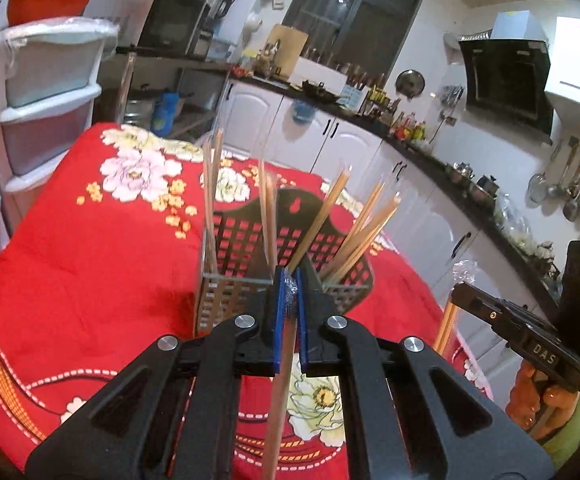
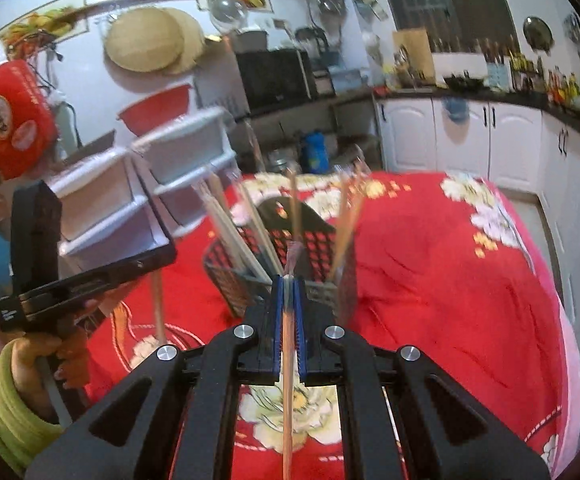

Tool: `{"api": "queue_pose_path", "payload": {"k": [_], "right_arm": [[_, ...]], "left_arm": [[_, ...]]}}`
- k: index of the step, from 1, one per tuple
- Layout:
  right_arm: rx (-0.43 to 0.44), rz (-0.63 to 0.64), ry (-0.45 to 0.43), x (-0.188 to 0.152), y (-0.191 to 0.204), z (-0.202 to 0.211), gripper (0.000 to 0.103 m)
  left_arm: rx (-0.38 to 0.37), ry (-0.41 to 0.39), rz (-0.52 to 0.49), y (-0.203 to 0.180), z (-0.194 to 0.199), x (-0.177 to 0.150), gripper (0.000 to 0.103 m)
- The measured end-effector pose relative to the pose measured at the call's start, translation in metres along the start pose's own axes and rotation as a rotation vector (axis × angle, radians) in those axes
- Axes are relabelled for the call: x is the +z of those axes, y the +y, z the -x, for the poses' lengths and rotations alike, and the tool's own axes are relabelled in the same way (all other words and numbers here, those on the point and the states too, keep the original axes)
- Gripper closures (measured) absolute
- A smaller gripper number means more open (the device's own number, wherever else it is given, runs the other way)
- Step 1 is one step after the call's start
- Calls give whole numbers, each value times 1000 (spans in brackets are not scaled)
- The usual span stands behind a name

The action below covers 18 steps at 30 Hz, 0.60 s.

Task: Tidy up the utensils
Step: 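Close both tools on the last wrapped chopstick pack, then lift the held chopstick pack with both tools and carry it above the caddy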

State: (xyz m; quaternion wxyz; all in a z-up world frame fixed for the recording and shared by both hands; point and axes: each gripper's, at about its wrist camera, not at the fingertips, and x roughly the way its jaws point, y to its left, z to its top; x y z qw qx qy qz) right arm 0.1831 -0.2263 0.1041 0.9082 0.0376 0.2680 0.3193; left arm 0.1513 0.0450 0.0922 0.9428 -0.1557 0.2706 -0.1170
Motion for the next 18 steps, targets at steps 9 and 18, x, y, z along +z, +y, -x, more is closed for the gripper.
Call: {"api": "queue_pose_path", "payload": {"k": [9, 18], "right_arm": [[28, 51, -89, 18, 24, 13, 97], [29, 71, -155, 35, 36, 16, 97]], "left_arm": [[-22, -54, -26, -7, 14, 20, 102], [-9, -119, -65, -13, 28, 47, 102]]}}
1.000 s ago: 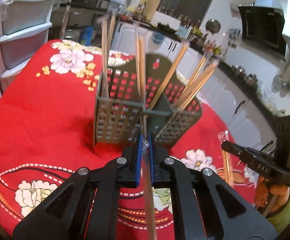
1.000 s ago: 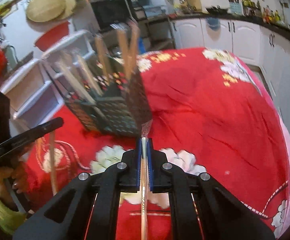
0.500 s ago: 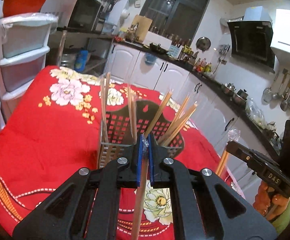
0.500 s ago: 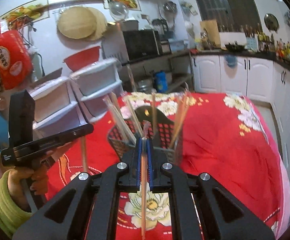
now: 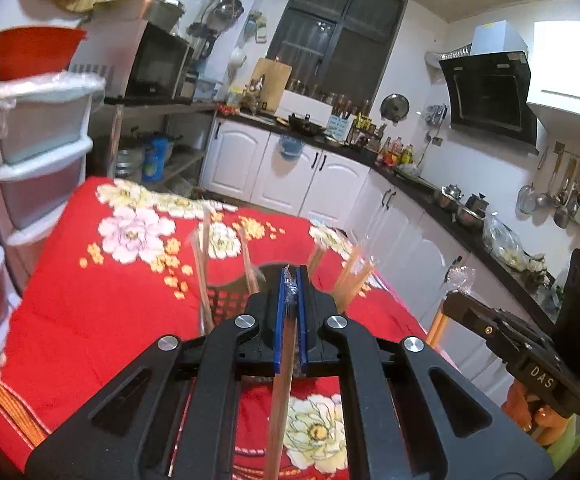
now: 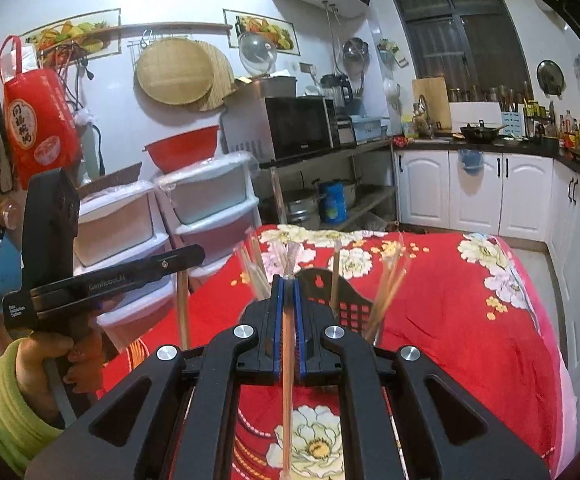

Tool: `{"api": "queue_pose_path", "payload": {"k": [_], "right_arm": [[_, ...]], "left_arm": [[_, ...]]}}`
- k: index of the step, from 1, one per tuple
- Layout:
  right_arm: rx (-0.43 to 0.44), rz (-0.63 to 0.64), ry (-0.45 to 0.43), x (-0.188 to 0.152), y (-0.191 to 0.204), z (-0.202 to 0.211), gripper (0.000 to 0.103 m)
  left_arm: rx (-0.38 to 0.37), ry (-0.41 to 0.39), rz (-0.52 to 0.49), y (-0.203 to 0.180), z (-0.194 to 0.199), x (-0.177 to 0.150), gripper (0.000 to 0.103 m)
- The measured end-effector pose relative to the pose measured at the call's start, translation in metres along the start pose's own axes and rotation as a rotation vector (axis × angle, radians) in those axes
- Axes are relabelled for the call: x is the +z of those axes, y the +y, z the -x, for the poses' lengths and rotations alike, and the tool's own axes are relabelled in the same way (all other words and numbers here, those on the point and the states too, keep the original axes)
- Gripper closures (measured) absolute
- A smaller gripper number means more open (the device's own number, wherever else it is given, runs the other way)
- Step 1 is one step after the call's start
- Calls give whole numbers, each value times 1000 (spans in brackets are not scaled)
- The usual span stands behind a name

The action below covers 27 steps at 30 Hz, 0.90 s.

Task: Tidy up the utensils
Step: 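Lift the held chopstick pack with both tools and carry it above the caddy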

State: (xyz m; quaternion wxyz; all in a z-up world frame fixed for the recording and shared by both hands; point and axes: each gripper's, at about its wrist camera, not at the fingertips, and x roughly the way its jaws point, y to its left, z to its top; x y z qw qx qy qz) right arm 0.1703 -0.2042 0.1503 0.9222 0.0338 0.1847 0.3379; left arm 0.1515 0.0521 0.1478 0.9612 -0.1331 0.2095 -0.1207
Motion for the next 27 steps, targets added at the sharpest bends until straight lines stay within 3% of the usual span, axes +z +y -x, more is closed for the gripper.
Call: {"api": "queue_pose_path", "payload": {"k": [15, 27], "right_arm": [[-23, 31, -94, 32, 5, -4, 97], [-48, 26, -162, 62, -8, -18, 97]], "left_arm": [[77, -119, -34, 3, 6, 50, 102], [94, -200, 17, 16, -2, 85, 102]]}}
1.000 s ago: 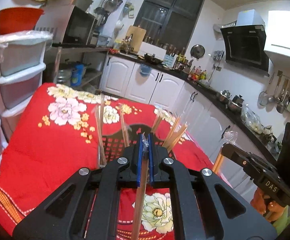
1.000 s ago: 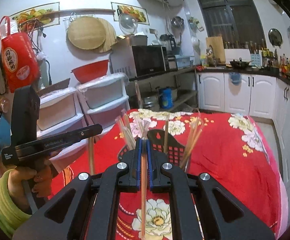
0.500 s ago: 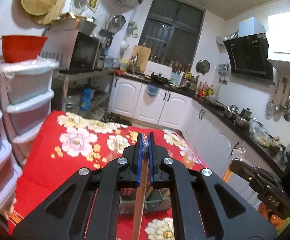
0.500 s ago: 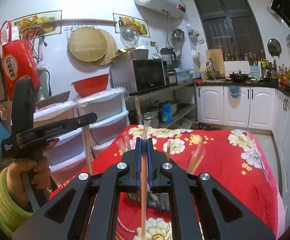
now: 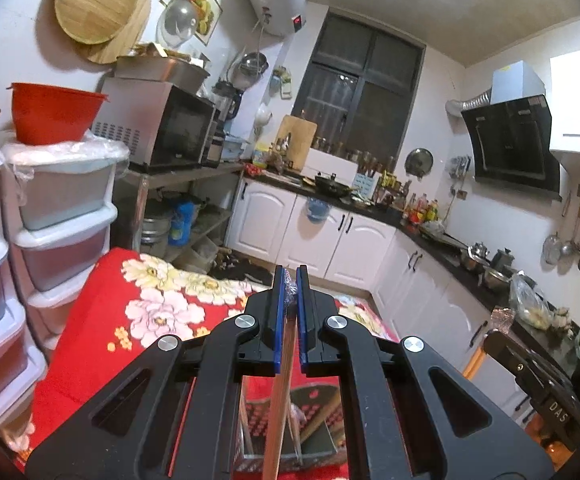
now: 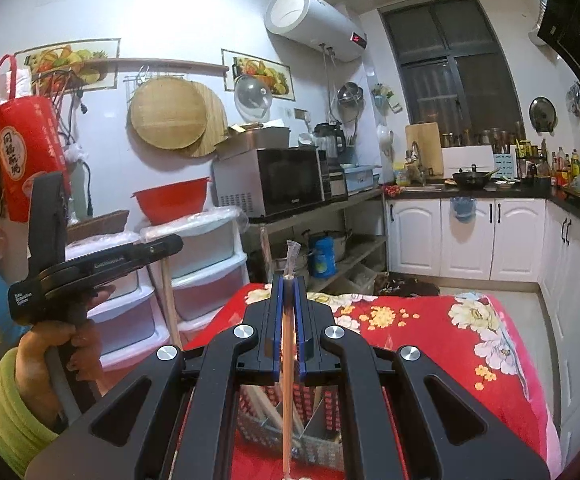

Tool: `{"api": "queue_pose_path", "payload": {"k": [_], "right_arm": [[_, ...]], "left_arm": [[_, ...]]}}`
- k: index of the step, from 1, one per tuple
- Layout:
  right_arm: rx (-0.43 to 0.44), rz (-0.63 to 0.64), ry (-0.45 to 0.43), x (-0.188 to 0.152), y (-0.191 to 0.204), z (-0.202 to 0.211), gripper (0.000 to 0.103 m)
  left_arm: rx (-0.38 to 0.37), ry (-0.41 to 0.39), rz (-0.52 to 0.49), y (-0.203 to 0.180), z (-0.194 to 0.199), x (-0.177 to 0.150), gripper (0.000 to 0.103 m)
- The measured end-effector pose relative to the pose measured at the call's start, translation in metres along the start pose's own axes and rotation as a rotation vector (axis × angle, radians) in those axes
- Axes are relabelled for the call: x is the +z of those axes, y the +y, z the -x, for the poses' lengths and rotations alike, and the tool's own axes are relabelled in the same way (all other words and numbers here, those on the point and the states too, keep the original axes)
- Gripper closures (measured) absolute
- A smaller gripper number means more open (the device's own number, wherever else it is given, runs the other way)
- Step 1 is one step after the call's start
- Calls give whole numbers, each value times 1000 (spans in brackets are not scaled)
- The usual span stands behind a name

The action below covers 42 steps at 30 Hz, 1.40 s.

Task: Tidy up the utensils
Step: 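Lift the held chopstick pack with both tools and carry it above the caddy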

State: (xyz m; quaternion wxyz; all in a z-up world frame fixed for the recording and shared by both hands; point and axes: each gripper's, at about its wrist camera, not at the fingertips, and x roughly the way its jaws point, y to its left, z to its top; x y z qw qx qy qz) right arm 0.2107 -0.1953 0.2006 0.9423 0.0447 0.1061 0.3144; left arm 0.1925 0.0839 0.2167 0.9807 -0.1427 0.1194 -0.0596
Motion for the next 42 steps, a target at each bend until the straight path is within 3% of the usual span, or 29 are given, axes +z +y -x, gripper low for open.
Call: {"api": "queue_pose_path", "payload": {"k": [11, 27, 42], "right_arm": [[-42, -6, -22, 10, -13, -23, 97], [-99, -8, -49, 0, -27, -47, 97], [-123, -6, -50, -23, -36, -75, 97]], "left_arm": [[42, -61, -53, -12, -17, 9, 102], [52, -57, -54, -13, -41, 3, 102], [88, -27, -126, -5, -77, -38, 102]]}}
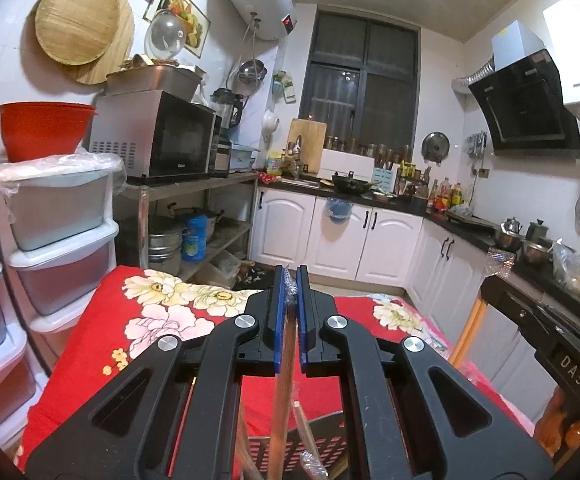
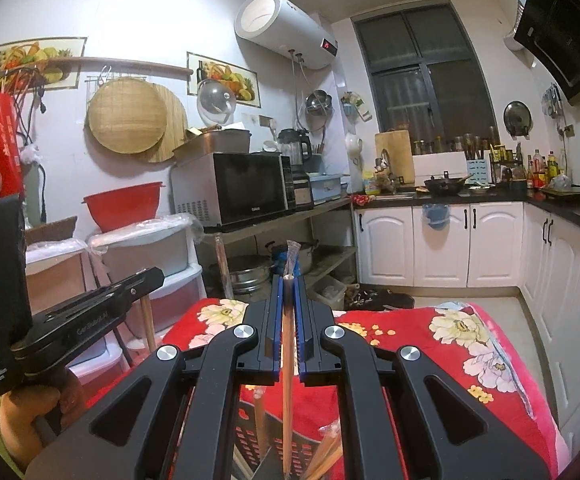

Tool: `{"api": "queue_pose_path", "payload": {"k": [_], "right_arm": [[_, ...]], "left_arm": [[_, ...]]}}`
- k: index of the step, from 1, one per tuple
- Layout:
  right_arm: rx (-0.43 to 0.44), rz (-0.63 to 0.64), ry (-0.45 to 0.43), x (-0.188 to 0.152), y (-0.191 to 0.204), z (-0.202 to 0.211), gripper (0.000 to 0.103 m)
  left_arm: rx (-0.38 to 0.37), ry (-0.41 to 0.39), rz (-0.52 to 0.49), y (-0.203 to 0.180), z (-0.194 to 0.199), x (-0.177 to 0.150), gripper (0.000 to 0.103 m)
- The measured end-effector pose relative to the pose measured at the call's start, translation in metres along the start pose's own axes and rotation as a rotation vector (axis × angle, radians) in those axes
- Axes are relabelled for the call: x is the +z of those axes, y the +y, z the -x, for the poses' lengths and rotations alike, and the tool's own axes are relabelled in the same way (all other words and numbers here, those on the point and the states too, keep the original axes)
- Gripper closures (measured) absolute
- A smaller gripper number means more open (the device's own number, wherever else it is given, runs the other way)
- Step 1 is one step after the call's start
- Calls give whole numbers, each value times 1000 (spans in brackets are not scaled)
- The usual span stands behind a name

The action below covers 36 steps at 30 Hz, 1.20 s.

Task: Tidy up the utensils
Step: 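Lift the held chopstick pack with both tools and carry it above the caddy, then lower the pack into the caddy and open both tools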

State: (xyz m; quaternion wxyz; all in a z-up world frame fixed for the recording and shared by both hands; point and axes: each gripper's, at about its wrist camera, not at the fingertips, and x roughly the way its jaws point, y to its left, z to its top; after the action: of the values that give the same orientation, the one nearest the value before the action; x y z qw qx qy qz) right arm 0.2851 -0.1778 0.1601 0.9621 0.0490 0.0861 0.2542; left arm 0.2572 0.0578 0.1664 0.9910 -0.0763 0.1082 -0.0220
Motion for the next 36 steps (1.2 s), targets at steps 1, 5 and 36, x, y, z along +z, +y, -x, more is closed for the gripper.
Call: {"api": "queue_pose_path", "payload": {"k": [1, 5, 36], "right_arm": [[0, -1, 2, -2, -1, -3, 97], [4, -4, 6, -9, 0, -10, 97], [2, 4, 143, -58, 6, 0, 97]], "left_arm": [[0, 3, 2, 1, -1, -2, 102], [-4, 9, 8, 3, -4, -10, 102], [5, 135, 51, 22, 4, -57, 98]]}}
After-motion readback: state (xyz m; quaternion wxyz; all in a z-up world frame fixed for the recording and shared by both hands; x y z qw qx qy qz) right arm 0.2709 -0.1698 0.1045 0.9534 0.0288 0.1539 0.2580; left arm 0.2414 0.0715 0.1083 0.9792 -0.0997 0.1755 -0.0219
